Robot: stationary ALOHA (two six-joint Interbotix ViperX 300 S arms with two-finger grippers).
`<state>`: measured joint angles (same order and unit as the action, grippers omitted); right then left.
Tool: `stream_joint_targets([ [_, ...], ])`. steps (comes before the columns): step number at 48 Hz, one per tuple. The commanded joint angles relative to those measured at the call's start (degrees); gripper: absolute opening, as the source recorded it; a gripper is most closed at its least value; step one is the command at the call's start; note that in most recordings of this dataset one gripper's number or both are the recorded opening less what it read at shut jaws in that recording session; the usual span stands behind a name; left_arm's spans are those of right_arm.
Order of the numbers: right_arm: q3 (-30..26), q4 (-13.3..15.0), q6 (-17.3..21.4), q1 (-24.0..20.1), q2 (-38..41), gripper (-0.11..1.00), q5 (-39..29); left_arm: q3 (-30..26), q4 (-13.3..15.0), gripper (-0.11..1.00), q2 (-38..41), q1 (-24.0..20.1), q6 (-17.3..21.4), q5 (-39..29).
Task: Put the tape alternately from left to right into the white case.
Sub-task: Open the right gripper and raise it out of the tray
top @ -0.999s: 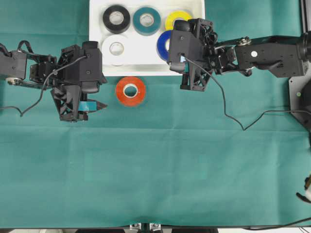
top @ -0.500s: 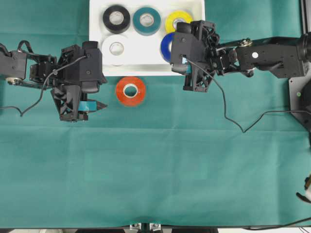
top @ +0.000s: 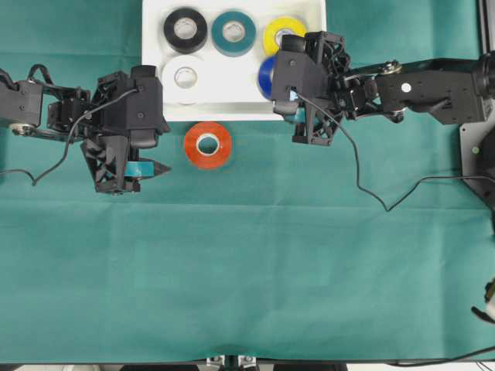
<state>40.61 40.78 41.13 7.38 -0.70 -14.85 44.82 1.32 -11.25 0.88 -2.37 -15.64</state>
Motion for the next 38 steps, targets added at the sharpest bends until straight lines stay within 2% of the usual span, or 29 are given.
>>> stream_joint_targets([
  [1,-0.5,0.4,-0.1,0.1,-0.7,0.76,-0.9,-0.9,0.1,0.9,-0.5,0.2,0.1,0.4],
  [3,-0.5,0.4,-0.1,0.1,-0.7,0.86,-1.2,-0.9,0.1,0.9,-0.5,0.2,0.0,0.4],
  [5,-0.5,0.4,0.0,0.1,-0.7,0.91,-1.3,-0.9,0.1,0.9,-0.5,0.2,0.0,0.4],
  [9,-0.5,0.4,0.0,0.1,-0.7,0.87,-1.2,-0.9,0.1,0.9,-0.5,0.1,0.0,0.4],
  [26,-0.5,0.4,0.0,-0.6,-1.7,0.87,-1.0,-1.0,0.1,0.9,-0.5,0.1,0.0,0.4],
  [38,0.3,0.4,0.1,-5.0,-4.0,0.87,0.0,-0.9,0.1,0.9,-0.5,0.2,0.0,0.4],
])
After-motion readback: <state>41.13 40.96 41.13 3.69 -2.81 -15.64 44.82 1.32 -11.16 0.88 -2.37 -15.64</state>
